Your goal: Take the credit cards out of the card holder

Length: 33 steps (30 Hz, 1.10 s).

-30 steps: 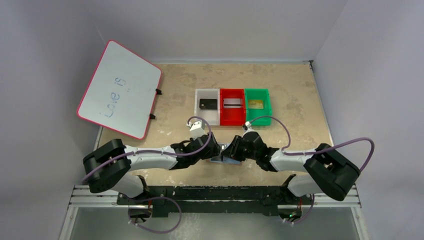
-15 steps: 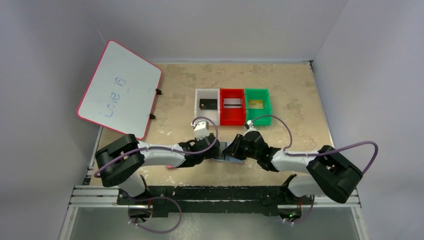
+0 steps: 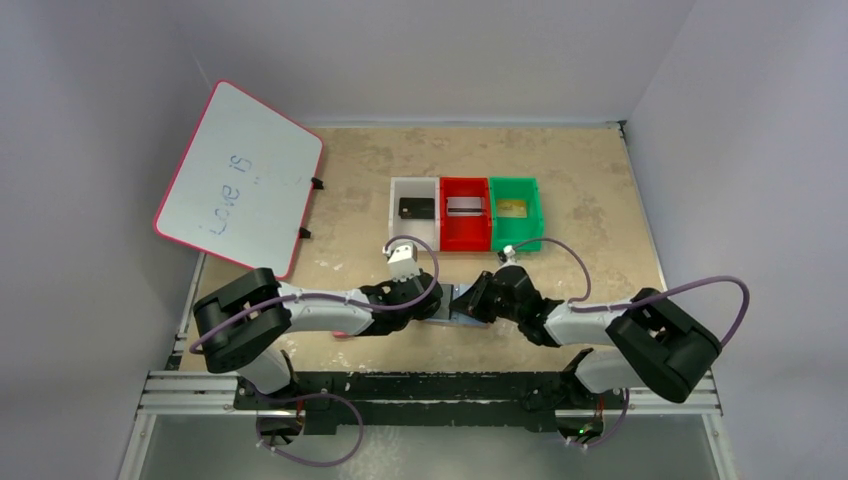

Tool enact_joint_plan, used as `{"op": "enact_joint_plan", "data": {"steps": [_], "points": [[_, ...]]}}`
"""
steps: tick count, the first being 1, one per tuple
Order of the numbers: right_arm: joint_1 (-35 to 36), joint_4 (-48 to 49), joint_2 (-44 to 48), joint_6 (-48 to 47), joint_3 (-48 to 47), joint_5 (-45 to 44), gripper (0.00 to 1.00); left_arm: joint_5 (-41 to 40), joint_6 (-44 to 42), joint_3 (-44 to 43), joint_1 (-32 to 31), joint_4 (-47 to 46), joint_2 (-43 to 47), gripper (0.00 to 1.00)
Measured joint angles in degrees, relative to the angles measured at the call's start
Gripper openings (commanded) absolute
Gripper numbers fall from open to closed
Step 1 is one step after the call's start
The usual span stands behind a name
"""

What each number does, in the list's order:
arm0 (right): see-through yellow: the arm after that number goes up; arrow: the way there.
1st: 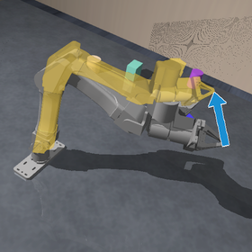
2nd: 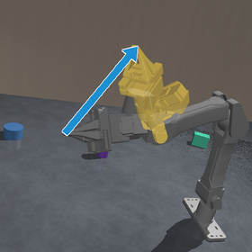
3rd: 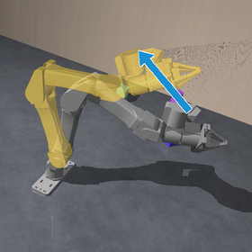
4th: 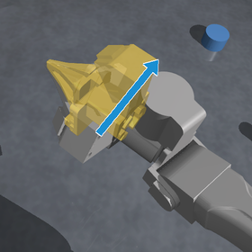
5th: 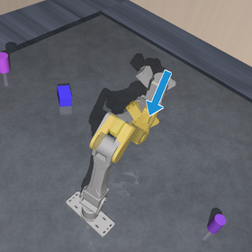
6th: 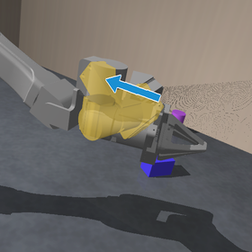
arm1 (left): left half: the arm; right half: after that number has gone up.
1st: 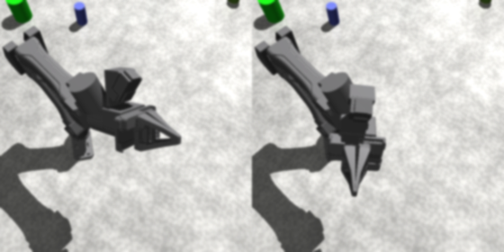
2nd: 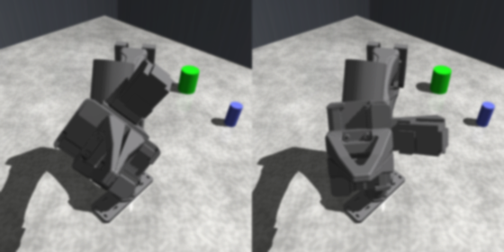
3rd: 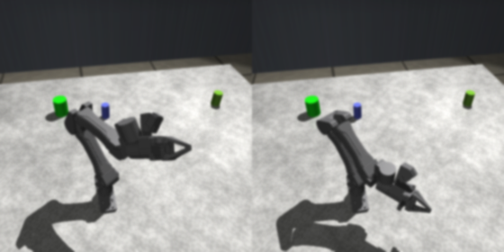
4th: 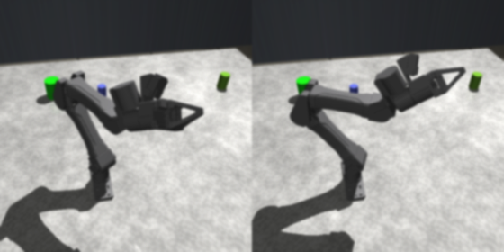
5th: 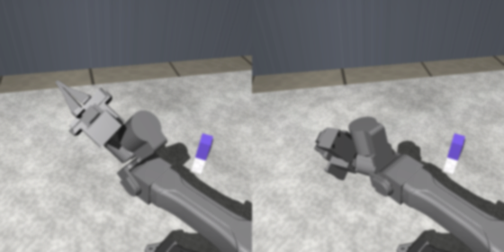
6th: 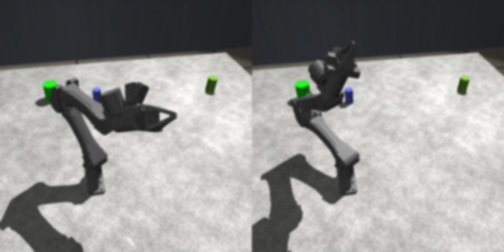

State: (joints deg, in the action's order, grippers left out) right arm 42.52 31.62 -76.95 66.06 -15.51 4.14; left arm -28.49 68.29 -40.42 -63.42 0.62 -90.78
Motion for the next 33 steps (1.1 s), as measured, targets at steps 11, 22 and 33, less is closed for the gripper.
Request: {"op": "enact_joint_plan", "data": {"steps": [11,22,33], "points": [[-1.5,7.7,-1.4,1.7,2.9,3.3,0.13,-0.7,0.0,-0.1,-0.2,0.8,-0.1,0.11],[-2.9,9.1,-2.2,1.5,3.7,4.6,0.00,-1.1,0.0,-0.2,-0.2,1.0,-0.2,0.06],[-6.3,6.9,2.5,0.3,6.0,5.9,0.00,-1.4,0.2,-0.2,-0.5,1.3,-0.3,0.02]]}}
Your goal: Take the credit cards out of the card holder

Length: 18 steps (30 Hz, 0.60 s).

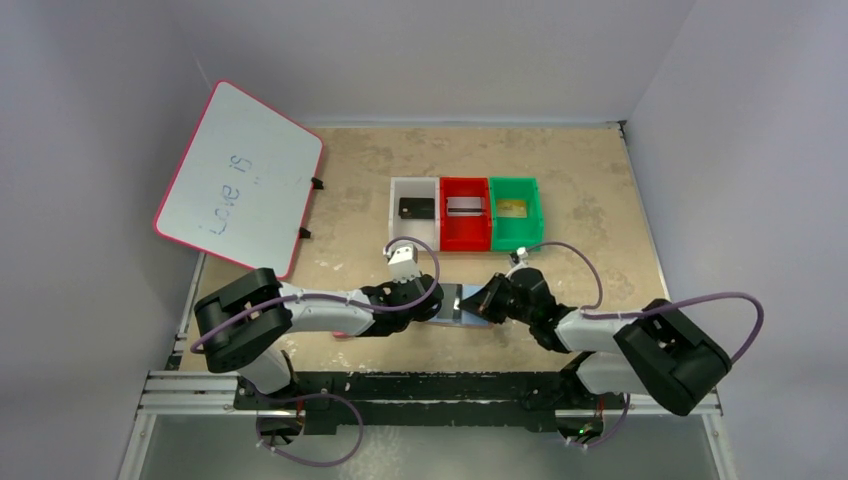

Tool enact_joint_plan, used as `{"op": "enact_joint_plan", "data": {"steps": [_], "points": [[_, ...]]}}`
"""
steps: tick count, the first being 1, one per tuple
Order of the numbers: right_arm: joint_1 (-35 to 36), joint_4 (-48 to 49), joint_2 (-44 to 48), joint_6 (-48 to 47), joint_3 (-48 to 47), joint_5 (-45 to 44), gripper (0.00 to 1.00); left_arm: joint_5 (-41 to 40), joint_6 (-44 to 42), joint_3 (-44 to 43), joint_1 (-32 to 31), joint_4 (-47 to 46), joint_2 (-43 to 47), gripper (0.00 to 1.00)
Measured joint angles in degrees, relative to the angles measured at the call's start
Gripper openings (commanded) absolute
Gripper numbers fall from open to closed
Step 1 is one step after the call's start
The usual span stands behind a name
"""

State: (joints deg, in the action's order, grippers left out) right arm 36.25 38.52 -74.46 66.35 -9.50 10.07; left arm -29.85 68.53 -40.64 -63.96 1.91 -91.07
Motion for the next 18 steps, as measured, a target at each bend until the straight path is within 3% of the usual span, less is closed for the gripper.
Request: {"op": "enact_joint_plan", "data": {"steps": [5,13,18], "points": [[-0.7,-3.9,4.8,-0.6,0.7,-0.3,0.00,-0.2,0.0,0.0,-0.1,0.0,0.0,0.03],[-0.7,-6.3,6.4,-1.4,1.0,-0.6,0.02,0.3,-0.2,0.0,-0.2,-0.7,0.1,0.19],[-0.7,-5.1,4.7,-2.1,1.0,0.0,0.06,1.6,-0.5,0.0,-0.3,-0.9,0.4,0.22]]}}
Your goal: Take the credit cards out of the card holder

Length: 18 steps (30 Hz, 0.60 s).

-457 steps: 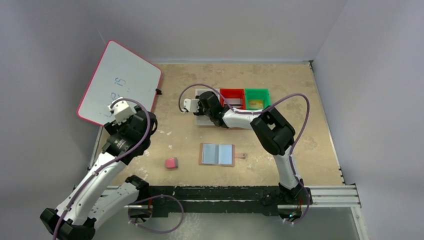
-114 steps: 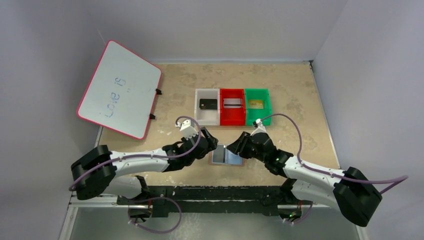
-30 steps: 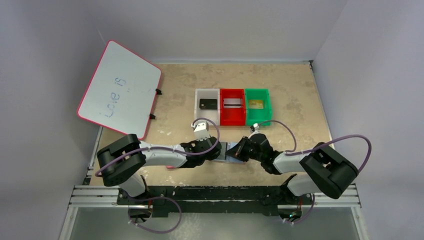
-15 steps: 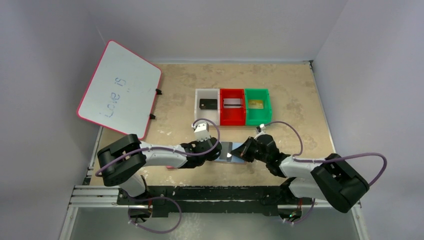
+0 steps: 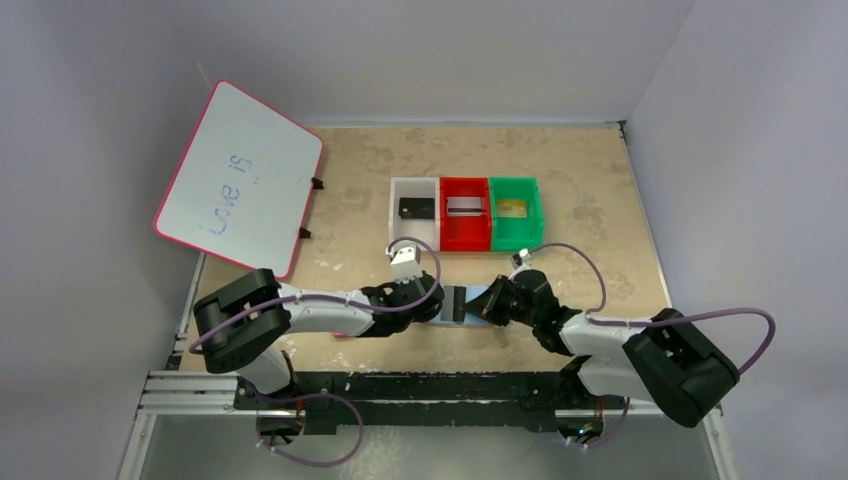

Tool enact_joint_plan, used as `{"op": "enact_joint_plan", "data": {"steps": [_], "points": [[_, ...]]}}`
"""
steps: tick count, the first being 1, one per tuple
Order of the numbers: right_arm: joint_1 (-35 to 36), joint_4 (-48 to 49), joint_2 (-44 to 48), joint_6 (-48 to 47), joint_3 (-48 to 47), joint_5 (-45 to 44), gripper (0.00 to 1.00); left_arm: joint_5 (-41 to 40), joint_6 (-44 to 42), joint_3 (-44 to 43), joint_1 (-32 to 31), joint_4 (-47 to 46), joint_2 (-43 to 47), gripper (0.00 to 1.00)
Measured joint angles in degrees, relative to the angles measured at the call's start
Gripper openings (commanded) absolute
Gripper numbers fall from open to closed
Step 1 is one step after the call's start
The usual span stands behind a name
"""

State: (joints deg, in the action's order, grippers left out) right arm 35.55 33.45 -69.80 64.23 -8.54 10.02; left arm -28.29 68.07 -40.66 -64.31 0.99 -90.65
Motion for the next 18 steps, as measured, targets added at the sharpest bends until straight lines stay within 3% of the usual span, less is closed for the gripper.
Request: {"op": "enact_joint_plan", "data": {"steps": [6,18], "points": [[0.0,0.6,0.0,-1.0,0.2,-0.2,0.06,1.4,-0.5,-2.5,-1.5,1.4,-1.4,0.22],[-0.3,4.6,-3.8,-0.7,0.5,0.1,0.00,0.3,-1.7,-5.5,-3.1,4.0,-3.7,0.00]]}}
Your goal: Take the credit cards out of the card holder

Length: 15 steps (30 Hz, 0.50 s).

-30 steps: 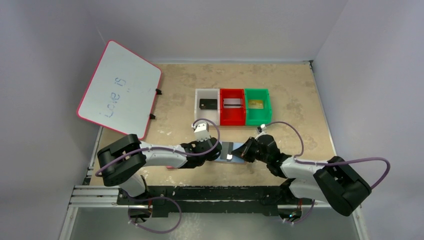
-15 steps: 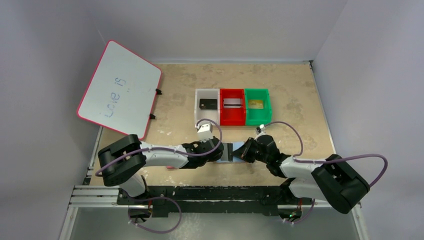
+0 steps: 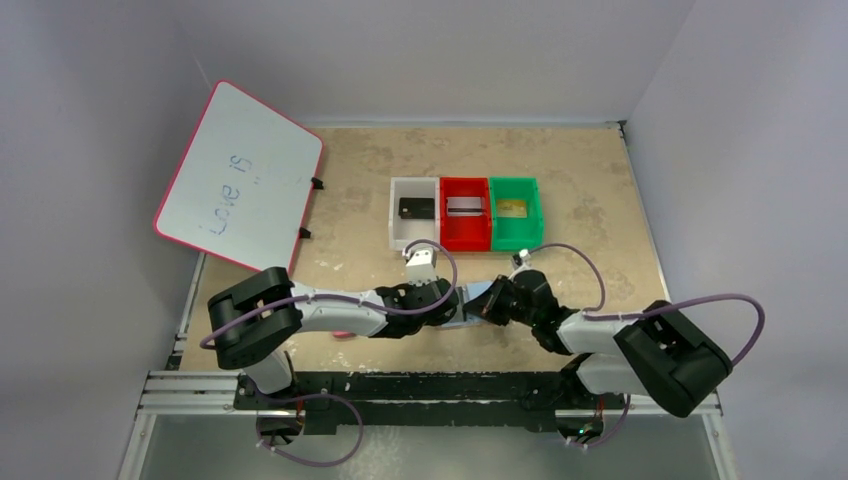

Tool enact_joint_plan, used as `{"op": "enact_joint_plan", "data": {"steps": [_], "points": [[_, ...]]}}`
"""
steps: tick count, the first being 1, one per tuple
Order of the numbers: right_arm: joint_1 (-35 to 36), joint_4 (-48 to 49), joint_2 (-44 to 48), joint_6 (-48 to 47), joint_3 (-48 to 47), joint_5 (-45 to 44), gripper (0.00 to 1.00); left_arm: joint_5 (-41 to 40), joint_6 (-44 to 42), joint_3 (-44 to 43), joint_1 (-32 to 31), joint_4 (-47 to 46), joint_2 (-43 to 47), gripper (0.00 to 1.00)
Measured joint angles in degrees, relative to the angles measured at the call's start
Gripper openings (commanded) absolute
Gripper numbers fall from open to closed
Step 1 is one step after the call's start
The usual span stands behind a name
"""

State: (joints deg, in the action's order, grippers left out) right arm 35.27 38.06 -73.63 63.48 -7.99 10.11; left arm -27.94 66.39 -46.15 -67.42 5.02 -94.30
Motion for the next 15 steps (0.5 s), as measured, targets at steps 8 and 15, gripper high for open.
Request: {"op": "enact_joint_plan", "data": {"steps": [8,15], "points": [[0.0,-9.8,10.3,-0.1,0.0,-3.8,0.00,-1.9,0.4,-0.7,-0.7,3.0,-0.2,0.00],[0.0,-19.1,19.9,-0.1,0.0,-8.7,0.00,-3.0,0.5,-0.9,-0.9,4.0,-0.2,0.00]]}}
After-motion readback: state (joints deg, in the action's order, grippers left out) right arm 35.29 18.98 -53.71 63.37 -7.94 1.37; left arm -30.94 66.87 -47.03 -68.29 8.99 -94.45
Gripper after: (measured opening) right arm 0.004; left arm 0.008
